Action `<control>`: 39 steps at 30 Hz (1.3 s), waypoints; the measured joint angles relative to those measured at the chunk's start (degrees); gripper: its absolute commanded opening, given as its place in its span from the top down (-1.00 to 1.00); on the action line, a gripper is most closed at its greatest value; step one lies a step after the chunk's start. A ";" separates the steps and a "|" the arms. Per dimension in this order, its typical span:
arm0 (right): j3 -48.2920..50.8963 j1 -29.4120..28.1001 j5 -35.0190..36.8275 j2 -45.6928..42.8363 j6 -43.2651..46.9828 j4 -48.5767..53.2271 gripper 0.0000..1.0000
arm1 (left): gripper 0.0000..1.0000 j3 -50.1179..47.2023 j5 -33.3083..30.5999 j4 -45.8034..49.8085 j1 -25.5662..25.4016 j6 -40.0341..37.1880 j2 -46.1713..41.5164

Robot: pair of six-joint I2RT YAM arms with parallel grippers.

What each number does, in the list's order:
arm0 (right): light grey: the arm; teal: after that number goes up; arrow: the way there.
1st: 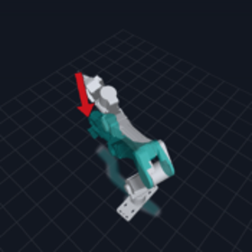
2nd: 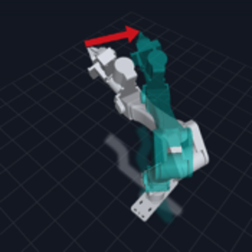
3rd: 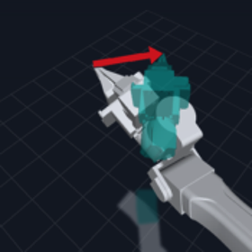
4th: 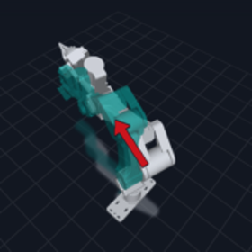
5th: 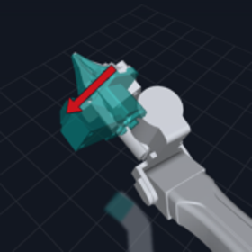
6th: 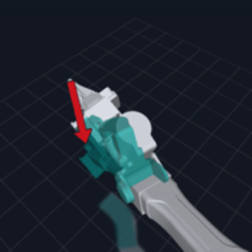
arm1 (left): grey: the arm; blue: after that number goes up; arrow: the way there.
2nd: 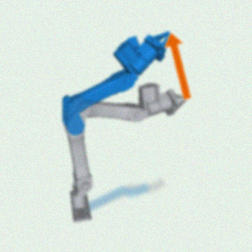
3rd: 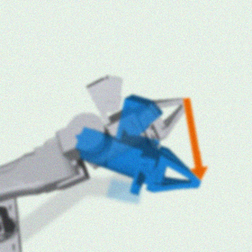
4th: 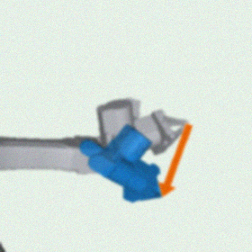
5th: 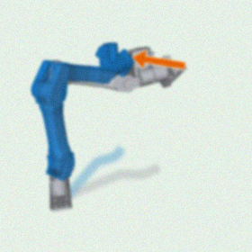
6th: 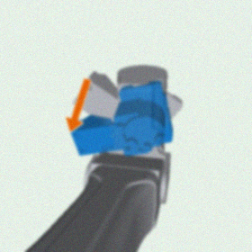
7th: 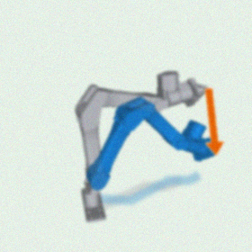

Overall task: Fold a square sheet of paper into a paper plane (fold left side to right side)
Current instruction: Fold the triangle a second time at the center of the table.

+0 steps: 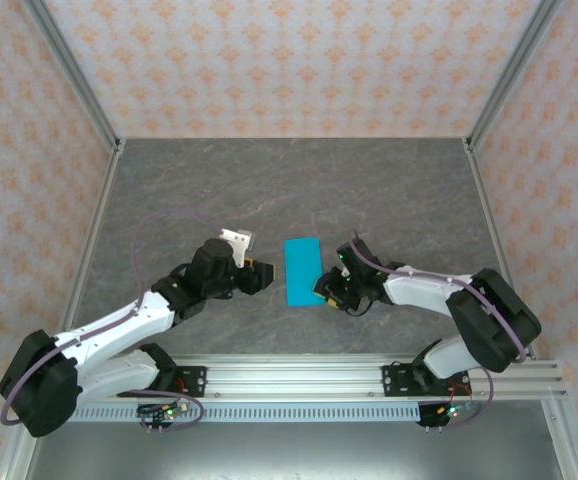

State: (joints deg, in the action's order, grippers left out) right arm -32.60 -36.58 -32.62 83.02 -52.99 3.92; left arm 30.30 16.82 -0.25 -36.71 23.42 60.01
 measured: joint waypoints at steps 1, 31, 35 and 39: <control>0.26 0.00 -0.02 -0.04 -0.04 -0.37 0.26 | -0.06 0.00 -0.02 0.02 0.00 0.00 -0.02; 2.29 0.28 0.68 0.00 -1.38 -6.71 0.27 | -0.08 0.52 -0.66 0.90 0.00 -1.05 0.00; 2.29 0.28 0.72 -0.37 -0.98 -6.75 0.28 | -0.08 0.52 -0.79 0.90 0.00 -1.05 0.00; 2.29 0.22 0.76 -1.55 -0.55 -7.69 0.28 | -0.08 0.52 -0.81 0.92 0.00 -1.05 0.00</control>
State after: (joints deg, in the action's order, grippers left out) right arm -30.30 -36.36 -31.86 81.47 -53.54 -3.77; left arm 30.83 16.01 0.67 -36.71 22.37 60.01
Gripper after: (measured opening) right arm 0.360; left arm 0.538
